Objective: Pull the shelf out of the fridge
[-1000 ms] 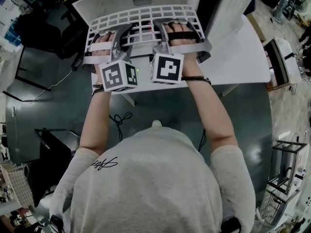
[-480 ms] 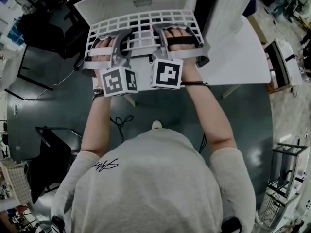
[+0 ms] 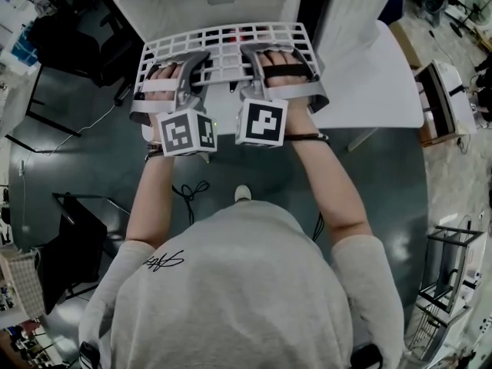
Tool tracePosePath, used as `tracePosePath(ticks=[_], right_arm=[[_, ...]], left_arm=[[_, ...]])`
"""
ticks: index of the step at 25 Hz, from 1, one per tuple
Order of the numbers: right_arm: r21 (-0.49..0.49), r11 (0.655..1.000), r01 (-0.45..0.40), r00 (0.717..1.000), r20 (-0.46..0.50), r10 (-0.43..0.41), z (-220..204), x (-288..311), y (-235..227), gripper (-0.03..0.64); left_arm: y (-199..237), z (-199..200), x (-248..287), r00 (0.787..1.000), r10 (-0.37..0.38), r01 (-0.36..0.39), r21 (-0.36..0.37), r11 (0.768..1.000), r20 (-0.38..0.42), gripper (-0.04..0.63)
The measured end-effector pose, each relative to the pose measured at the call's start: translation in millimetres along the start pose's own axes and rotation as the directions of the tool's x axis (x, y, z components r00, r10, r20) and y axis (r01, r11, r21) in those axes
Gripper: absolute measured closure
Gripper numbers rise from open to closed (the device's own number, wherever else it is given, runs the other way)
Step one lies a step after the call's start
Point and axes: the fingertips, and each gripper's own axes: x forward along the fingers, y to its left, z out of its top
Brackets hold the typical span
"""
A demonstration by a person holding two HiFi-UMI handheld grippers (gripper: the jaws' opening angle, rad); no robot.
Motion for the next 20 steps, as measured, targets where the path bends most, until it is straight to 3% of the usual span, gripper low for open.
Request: tracePosePath(ticks=[20], right_arm=[[0.002,0.998,-0.067,0.998,0.015,0.067,0,-55,44,0.575]], left_arm=[[-46,23,-46,0.999,-0.04,0.039,-0.042,0.998,-0.018,0.546]])
